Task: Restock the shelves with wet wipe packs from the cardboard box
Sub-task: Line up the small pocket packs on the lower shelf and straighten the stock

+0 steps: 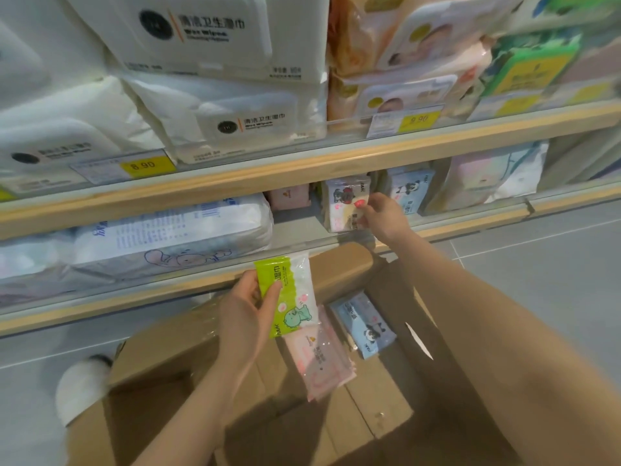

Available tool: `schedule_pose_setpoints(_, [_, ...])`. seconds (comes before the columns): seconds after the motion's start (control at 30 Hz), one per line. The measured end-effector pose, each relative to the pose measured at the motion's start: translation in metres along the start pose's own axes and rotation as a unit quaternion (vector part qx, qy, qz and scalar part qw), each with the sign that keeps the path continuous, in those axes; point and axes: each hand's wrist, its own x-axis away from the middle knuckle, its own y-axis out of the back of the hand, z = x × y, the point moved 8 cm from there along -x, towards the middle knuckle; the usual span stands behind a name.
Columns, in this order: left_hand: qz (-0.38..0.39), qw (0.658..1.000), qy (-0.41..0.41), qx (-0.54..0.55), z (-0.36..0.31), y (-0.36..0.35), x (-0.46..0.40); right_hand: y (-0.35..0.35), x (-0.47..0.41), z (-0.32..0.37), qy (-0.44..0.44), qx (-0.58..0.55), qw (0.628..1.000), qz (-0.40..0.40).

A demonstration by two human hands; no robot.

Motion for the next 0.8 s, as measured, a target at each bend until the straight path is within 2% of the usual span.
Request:
schedule_pose_setpoints(0.2, [0.019, 0.996, 0.053, 0.067, -0.01, -0.014, -0.004, 0.035, 0.052, 0.021, 0.07, -0.004, 0.998, -0.003])
schedule_pose_setpoints(0.37, [0.057, 0.985, 0.036, 0.156, -0.074, -0.05, -0.006, 0.041, 0.111, 0.022, 0.091, -0.048, 0.986, 0.134])
schedule_pose_setpoints(0.43, [0.073, 0.984, 0.013, 0.164, -0.098, -0.065, -0.004, 0.052, 0.123, 0.023, 0.114, -0.057, 0.983, 0.129])
schedule_pose_setpoints(0.57, [0.109, 0.982, -0.029, 0.154, -0.128, -0.092, -0.001, 0.084, 0.129, 0.016, 0.106, -0.114, 0.985, 0.072])
schedule_pose_setpoints(0.63, [0.12, 0.988, -0.053, 0.081, -0.123, -0.099, -0.004, 0.1, 0.124, 0.01, 0.104, -0.123, 0.986, 0.039])
schedule_pose_setpoints(0.7, [0.126, 0.984, -0.11, -0.067, -0.109, -0.101, -0.011, 0.115, 0.115, 0.002, 0.098, -0.128, 0.987, -0.003])
schedule_pose_setpoints(0.8, [0.157, 0.92, -0.213, -0.289, -0.08, -0.105, -0.02, 0.132, 0.092, -0.015, 0.084, -0.121, 0.987, -0.068])
